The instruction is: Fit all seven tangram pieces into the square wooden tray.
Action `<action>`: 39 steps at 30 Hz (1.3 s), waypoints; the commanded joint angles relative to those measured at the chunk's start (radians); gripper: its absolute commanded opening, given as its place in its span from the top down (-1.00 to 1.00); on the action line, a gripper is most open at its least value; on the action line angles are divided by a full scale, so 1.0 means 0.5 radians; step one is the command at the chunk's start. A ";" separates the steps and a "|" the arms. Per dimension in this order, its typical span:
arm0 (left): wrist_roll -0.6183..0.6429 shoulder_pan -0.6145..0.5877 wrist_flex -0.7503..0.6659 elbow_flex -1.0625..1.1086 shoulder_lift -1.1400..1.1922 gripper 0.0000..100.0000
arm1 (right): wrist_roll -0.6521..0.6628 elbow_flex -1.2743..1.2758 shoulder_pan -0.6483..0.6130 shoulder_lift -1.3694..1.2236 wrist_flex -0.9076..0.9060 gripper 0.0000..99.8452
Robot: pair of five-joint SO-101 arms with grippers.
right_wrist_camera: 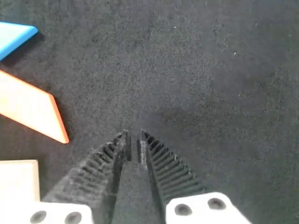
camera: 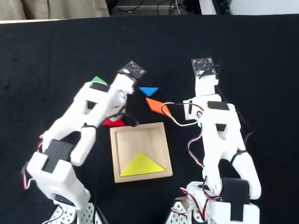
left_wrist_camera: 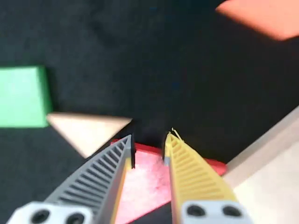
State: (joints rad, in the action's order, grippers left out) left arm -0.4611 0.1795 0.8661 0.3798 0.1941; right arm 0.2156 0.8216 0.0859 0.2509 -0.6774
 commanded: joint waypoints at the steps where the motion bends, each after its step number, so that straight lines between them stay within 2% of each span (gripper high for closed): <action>1: -0.239 -0.158 0.160 -0.029 -0.160 0.75 | 0.003 0.002 -0.034 0.066 0.037 0.90; 5: -0.482 -0.167 0.445 -0.029 -0.221 0.75 | 0.003 0.002 -0.034 0.066 0.037 0.90; 8: -0.559 -0.152 0.601 -0.026 -0.227 0.75 | 0.003 0.002 -0.034 0.066 0.037 0.90; 17: -0.562 -0.063 0.626 0.026 -0.245 0.75 | 0.003 0.002 -0.028 0.066 0.037 0.90; 19: -0.500 -0.029 0.617 -0.060 -0.267 0.75 | 0.003 0.002 -0.028 0.066 0.037 0.90; 21: -0.285 -0.020 0.605 -0.198 -0.322 0.77 | 0.003 0.002 -0.028 0.066 0.037 0.90; 24: 0.064 -0.002 0.384 -0.278 -0.359 0.85 | 0.003 0.002 -0.028 0.066 0.037 0.90; 27: 0.307 0.051 0.107 -0.118 -0.285 0.91 | 0.003 0.002 -0.025 0.066 0.037 0.90; 30: 0.316 0.106 -0.015 0.087 -0.172 0.91 | 0.003 0.002 -0.025 0.066 0.037 0.90; 36: 0.310 0.038 0.052 0.137 -0.095 0.91 | 0.003 0.002 -0.031 0.066 0.037 0.90; 39: 0.144 -0.020 0.089 0.152 -0.095 0.91 | 0.003 0.002 -0.031 0.066 0.037 0.90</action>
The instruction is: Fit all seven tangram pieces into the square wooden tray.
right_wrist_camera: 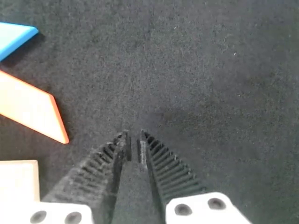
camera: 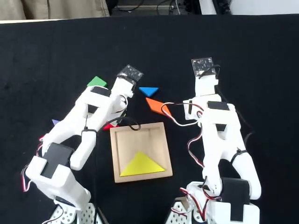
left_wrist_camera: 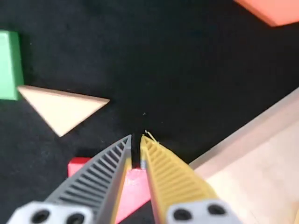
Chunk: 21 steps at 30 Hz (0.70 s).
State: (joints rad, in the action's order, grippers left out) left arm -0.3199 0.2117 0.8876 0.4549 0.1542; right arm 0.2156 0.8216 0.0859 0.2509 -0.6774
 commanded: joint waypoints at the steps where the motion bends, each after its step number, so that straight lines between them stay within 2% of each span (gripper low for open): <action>1: -0.215 -0.094 0.104 0.005 -0.015 0.91 | 0.003 0.002 -0.028 0.066 0.037 0.90; 6: -0.528 -0.081 0.451 0.005 -0.015 0.91 | 0.003 0.002 -0.031 0.066 0.037 0.90; 16: -1.071 -0.078 0.844 0.121 -0.018 0.91 | 0.003 0.002 -0.034 0.066 0.037 0.90; 21: -1.344 -0.183 1.086 0.143 -0.018 0.92 | 0.003 0.005 -0.034 0.066 0.037 0.90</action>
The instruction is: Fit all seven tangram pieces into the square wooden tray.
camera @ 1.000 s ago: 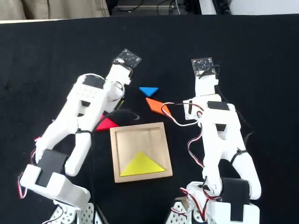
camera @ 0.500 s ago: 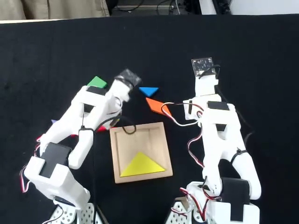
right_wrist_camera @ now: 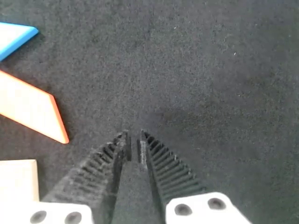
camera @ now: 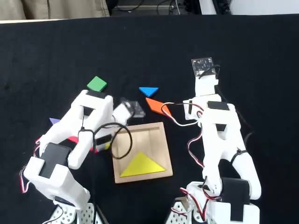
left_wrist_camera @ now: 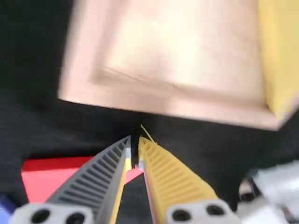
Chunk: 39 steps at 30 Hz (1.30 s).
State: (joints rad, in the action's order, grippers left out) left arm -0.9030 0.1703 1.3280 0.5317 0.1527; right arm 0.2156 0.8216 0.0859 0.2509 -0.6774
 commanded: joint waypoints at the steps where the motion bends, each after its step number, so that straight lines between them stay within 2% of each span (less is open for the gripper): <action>1: -0.236 -0.143 0.264 -0.017 -0.018 0.92 | 0.003 0.005 -0.031 0.066 0.037 0.90; 6: -0.445 -0.446 0.451 -0.106 -0.276 0.94 | 0.003 0.005 -0.028 0.066 0.037 0.90; 10: -0.436 -0.588 0.463 -0.097 -0.740 0.94 | 0.003 0.005 -0.028 0.066 0.037 0.90; 12: -0.316 -0.606 0.460 -0.035 -1.025 0.94 | 0.003 0.005 -0.028 0.066 0.037 0.90; 15: 0.163 -0.585 0.365 0.106 -1.448 0.94 | 0.003 0.005 -0.025 0.069 0.037 0.90; 18: 1.071 -0.575 0.064 0.416 -1.804 0.94 | 0.003 0.005 -0.031 0.069 0.037 0.90; 20: 1.531 -0.575 -0.141 0.677 -1.979 0.94 | 0.003 0.005 -0.037 0.069 0.037 0.90; 24: 2.022 -0.456 -0.503 1.054 -2.160 0.84 | 0.003 0.008 -0.028 0.069 0.028 0.90; 27: 2.403 -0.474 -0.488 0.996 -2.200 0.76 | 0.003 0.026 -0.034 0.069 0.037 0.89; 29: 2.559 -0.505 -0.427 0.910 -2.179 0.76 | 0.006 0.029 -0.040 0.069 0.037 0.89; 33: 2.661 -0.545 -0.098 0.790 -2.044 0.75 | 0.006 0.026 -0.040 0.069 0.037 0.89; 39: 2.719 -0.637 -0.077 0.778 -1.614 0.43 | 0.006 0.023 -0.040 0.069 0.037 0.89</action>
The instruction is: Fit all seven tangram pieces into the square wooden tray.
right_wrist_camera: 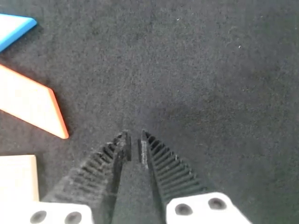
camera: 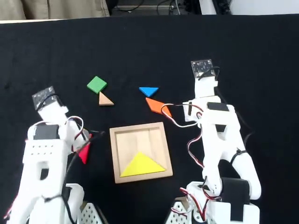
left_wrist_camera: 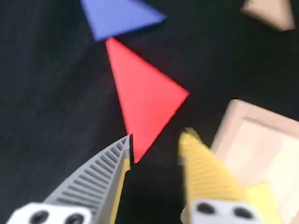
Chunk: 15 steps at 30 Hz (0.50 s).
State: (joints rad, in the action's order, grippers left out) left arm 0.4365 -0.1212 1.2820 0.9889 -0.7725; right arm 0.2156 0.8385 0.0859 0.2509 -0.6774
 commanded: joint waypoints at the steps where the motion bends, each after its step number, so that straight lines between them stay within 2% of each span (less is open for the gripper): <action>1: 0.074 -0.054 0.012 -0.140 0.295 0.41 | 0.006 -0.008 -0.040 0.069 0.037 0.89; 4: 0.245 -0.051 -0.071 -0.146 0.430 0.37 | 0.006 -0.008 -0.040 0.069 0.037 0.89; 9: 0.473 -0.011 -0.399 -0.072 0.463 0.36 | 0.006 -0.008 -0.040 0.069 0.037 0.89; 12: 0.540 0.014 -0.546 0.005 0.479 0.37 | 0.006 -0.008 -0.040 0.069 0.037 0.89; 15: 0.568 -0.005 -0.565 0.032 0.479 0.36 | 0.006 -0.008 -0.040 0.069 0.037 0.89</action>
State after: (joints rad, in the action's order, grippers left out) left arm 0.6928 -0.1243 1.0319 1.0027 -0.5347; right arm 0.2156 0.8385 0.0859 0.2509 -0.6774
